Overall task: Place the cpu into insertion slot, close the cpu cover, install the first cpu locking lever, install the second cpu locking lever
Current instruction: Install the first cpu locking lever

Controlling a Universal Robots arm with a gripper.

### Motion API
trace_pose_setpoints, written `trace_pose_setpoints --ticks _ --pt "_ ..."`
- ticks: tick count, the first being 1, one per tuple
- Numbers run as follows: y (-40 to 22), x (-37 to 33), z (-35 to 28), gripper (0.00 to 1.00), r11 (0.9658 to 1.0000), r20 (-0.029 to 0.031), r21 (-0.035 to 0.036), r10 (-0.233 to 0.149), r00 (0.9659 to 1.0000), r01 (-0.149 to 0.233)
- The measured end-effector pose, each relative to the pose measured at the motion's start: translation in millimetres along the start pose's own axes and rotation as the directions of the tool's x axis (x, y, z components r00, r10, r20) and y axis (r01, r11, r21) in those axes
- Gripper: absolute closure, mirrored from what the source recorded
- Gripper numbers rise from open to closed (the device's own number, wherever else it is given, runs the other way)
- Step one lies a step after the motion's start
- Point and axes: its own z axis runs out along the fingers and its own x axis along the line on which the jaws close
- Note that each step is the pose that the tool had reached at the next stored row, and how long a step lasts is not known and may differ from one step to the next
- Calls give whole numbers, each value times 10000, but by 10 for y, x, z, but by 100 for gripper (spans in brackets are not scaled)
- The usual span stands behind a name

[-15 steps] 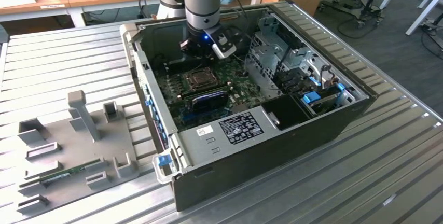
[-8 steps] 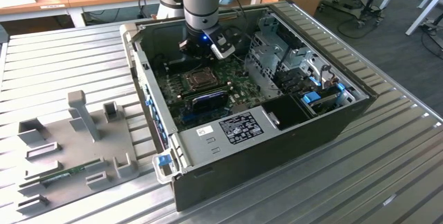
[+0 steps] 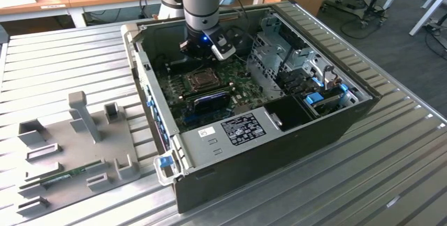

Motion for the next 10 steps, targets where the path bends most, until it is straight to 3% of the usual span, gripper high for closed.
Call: trace_pose_setpoints --ticks 5,10 --pt "0 1 2 90 9997 77 25 244 9997 -244" --pt "5 1 3 90 9990 123 -44 442 9989 -441"
